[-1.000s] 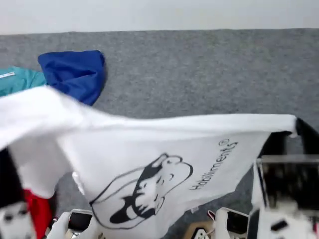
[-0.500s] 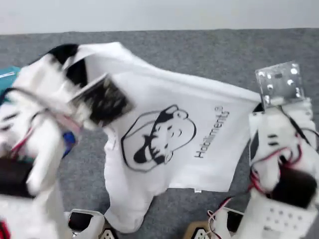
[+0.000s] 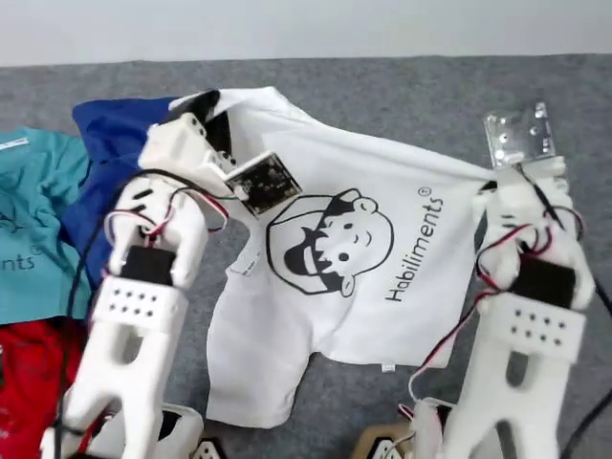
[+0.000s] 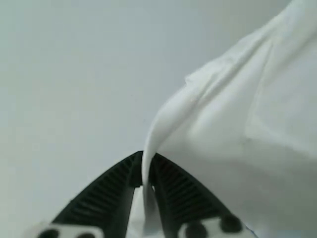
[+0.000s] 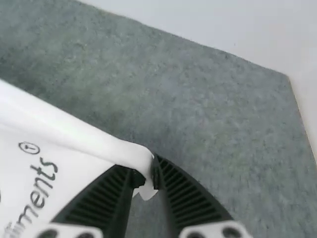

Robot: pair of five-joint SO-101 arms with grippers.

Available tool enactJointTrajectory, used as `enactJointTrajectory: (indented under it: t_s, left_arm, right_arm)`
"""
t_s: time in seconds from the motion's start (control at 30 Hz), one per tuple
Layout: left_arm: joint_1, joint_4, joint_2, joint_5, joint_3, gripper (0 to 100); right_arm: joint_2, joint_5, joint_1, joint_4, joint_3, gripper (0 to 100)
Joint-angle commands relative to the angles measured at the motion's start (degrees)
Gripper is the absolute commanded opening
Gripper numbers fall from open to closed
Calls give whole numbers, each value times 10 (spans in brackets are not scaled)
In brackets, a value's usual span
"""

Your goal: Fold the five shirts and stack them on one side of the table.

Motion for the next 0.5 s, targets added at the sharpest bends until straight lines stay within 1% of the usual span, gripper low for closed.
enactJointTrajectory:
  t_s: [0.0, 0.1, 0.23, 0.33, 0.47]
  left_arm:
    - [-20, -126, 63, -25, -11, 3]
    - [-35, -172, 138, -45, -50, 3]
    - [-43, -206, 214, -84, -97, 3]
    - [-40, -222, 229, -88, -113, 3]
    - [-26, -222, 226, -89, -109, 5]
  right_arm:
    - [33, 5, 15, -66, -7, 9]
    - [59, 5, 14, -94, -18, 9]
    - [98, 5, 14, -95, -55, 9]
    - [121, 5, 14, -95, -76, 9]
    - [123, 4, 13, -76, -77, 9]
